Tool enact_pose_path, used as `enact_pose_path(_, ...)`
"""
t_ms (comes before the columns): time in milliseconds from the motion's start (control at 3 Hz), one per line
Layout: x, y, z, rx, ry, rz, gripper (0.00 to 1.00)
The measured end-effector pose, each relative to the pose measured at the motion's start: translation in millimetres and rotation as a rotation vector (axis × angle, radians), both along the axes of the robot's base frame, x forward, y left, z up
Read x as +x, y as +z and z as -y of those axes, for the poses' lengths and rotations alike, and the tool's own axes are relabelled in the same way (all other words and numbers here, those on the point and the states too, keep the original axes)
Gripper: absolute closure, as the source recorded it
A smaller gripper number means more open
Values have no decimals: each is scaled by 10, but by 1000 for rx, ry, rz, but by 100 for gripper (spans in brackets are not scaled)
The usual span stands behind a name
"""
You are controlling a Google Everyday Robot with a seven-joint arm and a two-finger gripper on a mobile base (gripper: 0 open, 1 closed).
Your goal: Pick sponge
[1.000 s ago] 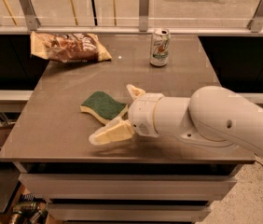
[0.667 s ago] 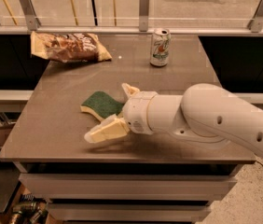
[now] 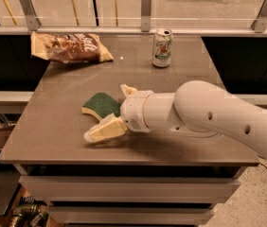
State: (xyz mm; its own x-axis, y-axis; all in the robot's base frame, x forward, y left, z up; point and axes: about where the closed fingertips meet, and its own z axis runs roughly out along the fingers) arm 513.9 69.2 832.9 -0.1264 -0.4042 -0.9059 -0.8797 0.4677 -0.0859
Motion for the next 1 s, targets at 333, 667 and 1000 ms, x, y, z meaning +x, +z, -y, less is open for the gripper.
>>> enact_pose_path(333,-11,16,-20,0,4,3,18)
enact_pose_path(667,-21,30,-40,-2,8,6,41)
enact_pose_path(1000,-31,44,-59,-3,11,9,64)
